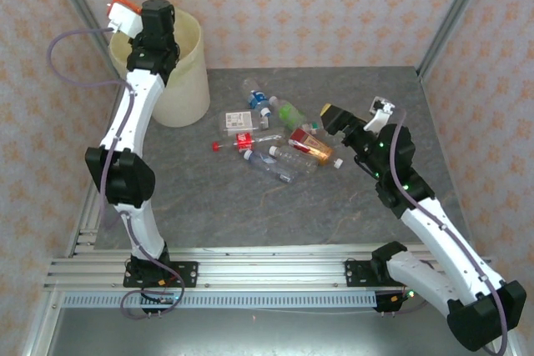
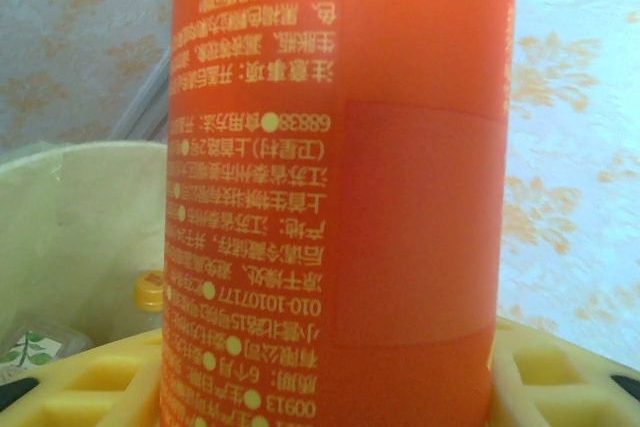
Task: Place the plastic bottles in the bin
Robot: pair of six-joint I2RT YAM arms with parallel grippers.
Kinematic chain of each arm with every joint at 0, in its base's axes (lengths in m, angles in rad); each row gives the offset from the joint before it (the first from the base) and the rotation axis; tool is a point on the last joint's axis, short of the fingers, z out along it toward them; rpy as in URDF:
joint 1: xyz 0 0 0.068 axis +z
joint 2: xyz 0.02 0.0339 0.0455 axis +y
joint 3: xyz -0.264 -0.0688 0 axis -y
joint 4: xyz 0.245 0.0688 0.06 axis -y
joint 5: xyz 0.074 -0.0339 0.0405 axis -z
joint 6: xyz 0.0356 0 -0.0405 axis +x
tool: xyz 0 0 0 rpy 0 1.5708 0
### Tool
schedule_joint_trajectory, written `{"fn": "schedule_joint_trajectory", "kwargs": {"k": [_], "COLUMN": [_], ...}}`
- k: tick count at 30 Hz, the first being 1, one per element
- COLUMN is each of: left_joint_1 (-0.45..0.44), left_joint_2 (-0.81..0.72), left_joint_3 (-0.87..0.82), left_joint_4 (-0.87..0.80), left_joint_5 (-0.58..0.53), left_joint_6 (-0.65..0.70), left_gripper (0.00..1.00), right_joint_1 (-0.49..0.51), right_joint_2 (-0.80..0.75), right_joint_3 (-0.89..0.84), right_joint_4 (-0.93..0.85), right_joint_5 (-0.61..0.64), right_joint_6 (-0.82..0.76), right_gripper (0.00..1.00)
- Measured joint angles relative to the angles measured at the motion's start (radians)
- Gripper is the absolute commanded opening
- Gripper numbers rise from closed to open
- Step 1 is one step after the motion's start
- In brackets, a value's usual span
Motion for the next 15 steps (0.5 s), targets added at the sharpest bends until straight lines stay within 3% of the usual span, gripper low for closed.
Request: {"fn": "schedule_joint_trajectory", "kwargs": {"k": [10,15], "left_joint_1": [0.045,0.047], "left_joint_2": [0.263,0.298], "left_joint_3": [0.306,0.346], "left_joint_4": [-0.145,-0.175], "left_joint_5": [0.092,0.106], "left_joint_6": [-0.173,-0.267], "left_gripper": [0.53,0.56], "right_joint_1": [0.0,0.0], "right_joint_2": [-0.013,-0.013], "right_joint_3": [0.0,0.0], "right_joint_4": [-0.036,-0.056], "right_joint_5": [-0.004,-0.008], "right_joint_6": [-0.033,-0.046], "right_gripper": [0.99,0.99]}}
